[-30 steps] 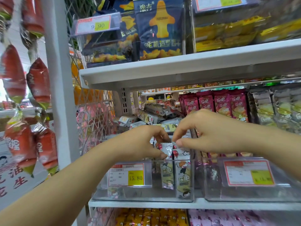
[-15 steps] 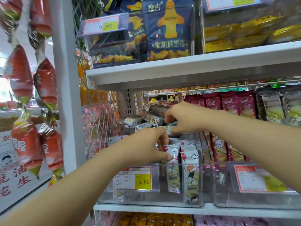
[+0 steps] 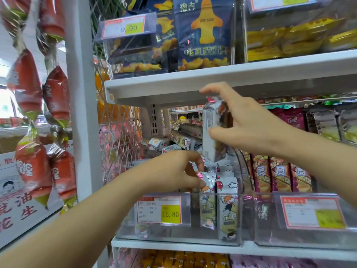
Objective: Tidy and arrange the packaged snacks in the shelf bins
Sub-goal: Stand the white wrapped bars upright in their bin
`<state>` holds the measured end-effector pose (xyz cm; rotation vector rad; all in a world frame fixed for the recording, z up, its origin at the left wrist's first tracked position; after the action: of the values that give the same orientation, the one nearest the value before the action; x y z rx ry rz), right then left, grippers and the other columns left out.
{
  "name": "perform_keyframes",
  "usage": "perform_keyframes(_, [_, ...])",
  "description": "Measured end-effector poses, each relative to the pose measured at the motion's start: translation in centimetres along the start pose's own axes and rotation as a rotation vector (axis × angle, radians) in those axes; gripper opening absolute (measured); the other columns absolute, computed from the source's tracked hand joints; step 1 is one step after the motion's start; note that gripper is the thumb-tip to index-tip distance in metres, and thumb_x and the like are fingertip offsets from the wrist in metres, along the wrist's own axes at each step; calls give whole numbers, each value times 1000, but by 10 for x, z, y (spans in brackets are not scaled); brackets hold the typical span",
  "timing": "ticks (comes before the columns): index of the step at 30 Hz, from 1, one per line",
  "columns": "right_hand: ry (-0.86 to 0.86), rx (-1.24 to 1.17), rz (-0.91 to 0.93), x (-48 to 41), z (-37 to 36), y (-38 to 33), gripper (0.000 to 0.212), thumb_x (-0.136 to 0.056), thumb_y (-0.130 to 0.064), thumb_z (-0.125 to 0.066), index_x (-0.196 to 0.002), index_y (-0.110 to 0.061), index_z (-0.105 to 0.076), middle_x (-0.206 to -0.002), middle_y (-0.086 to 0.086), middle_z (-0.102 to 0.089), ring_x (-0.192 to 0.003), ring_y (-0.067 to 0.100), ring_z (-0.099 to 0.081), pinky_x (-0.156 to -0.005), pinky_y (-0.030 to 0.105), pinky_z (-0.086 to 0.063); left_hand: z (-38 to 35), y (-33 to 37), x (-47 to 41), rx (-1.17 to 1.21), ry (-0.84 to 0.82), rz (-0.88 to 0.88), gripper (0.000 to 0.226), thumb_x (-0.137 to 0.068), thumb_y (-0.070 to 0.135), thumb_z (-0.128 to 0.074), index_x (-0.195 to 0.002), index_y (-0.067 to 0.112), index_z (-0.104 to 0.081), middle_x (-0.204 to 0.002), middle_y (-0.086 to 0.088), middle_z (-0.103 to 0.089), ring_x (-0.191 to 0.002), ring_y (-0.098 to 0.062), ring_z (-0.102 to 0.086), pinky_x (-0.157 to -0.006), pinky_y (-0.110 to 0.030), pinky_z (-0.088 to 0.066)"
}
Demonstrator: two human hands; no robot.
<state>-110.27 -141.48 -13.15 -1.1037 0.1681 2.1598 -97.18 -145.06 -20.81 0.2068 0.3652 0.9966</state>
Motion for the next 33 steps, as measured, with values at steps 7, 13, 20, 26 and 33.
perform_keyframes(7, [-190, -61, -46, 16, -20, -2, 35, -72, -47, -74, -91, -25, -54, -77, -9, -63, -64, 0, -57, -56, 16, -45, -2, -5, -6, 157, -91, 45, 11, -93, 17, -60, -91, 28, -58, -94, -1, -73, -80, -15, -72, -81, -28, -55])
perform_keyframes(13, [-391, 224, -56, 23, -41, -1, 41, -67, -58, -74, -67, -22, -54, -59, -6, -51, -51, 3, -45, -45, 19, -30, -4, -4, -10, 275, -202, 110, 14, -94, 2, -51, -107, -2, -55, -87, -7, -73, -65, -8, -69, -66, -15, -51])
perform_keyframes(20, [-530, 201, -25, 35, -59, -4, 19, -83, -50, -64, -89, -33, -59, -74, -15, -51, -68, -11, -46, -55, 17, -30, -6, -4, -4, 294, -268, 95, 22, -96, -2, -44, -110, 7, -58, -92, -6, -72, -82, -11, -70, -81, -22, -54])
perform_keyframes(26, [-667, 263, 58, 38, -66, -6, 21, -94, -37, -54, -93, -27, -72, -78, -12, -67, -72, 1, -56, -66, 17, -43, 1, 7, 5, 121, -349, 89, 23, -97, 15, -51, -119, 13, -53, -99, -1, -73, -91, -6, -68, -93, -21, -49])
perform_keyframes(33, [-598, 154, -8, 29, -55, -6, 21, -92, -38, -55, -103, -31, -72, -90, -18, -69, -81, -11, -57, -72, 9, -44, 24, -8, 18, 14, -133, 83, 21, -95, 29, -55, -115, 34, -55, -101, 12, -72, -96, -3, -66, -96, -33, -48])
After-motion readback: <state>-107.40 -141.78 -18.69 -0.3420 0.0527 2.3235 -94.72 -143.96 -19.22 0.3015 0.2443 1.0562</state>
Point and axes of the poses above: each hand's wrist, its own x-axis away from the middle knuckle, its own z-axis out of the back of the hand, y = z × x, the point moved 6 cm from there along -x, towards the middle knuckle
